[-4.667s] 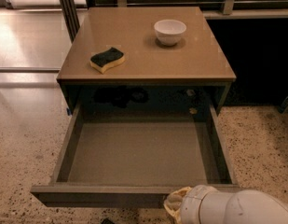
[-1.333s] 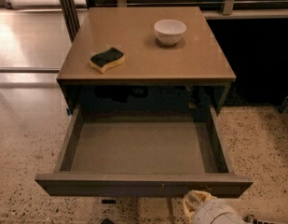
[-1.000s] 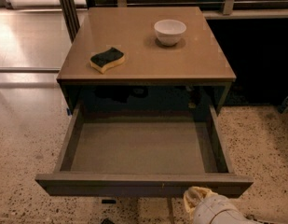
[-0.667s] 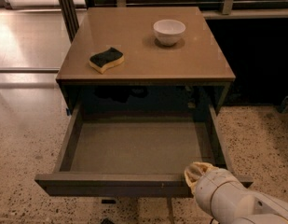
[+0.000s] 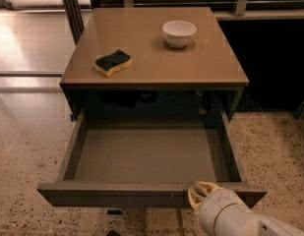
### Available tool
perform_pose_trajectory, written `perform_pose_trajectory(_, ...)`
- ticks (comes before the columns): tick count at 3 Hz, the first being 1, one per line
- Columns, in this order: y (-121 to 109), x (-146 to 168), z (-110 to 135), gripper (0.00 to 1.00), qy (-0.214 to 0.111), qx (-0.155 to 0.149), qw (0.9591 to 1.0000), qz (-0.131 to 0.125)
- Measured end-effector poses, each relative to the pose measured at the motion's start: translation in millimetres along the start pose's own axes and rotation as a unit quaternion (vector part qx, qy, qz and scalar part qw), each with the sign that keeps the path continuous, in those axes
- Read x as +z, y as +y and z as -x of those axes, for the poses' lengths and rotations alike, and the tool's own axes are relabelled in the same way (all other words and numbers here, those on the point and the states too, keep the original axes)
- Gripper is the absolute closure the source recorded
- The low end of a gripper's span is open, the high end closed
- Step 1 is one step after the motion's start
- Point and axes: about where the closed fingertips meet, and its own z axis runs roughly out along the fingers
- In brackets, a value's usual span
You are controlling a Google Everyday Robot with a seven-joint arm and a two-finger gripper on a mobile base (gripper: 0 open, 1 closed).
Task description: Close top drawer
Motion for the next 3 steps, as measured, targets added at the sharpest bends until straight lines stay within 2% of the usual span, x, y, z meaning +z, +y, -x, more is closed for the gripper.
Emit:
perform_pose_trajectory(1,13.5,6.8,0.2,1.0,0.0,0.004,0.9998,0.019)
perform_pose_trajectory(2,37.2,27.0,-7.9,1.0,0.0,0.014,0.9985,0.053)
perform_pose_trajectory(3,34.8,26.4,-8.0,1.0,0.002,0.014,0.9986,0.052)
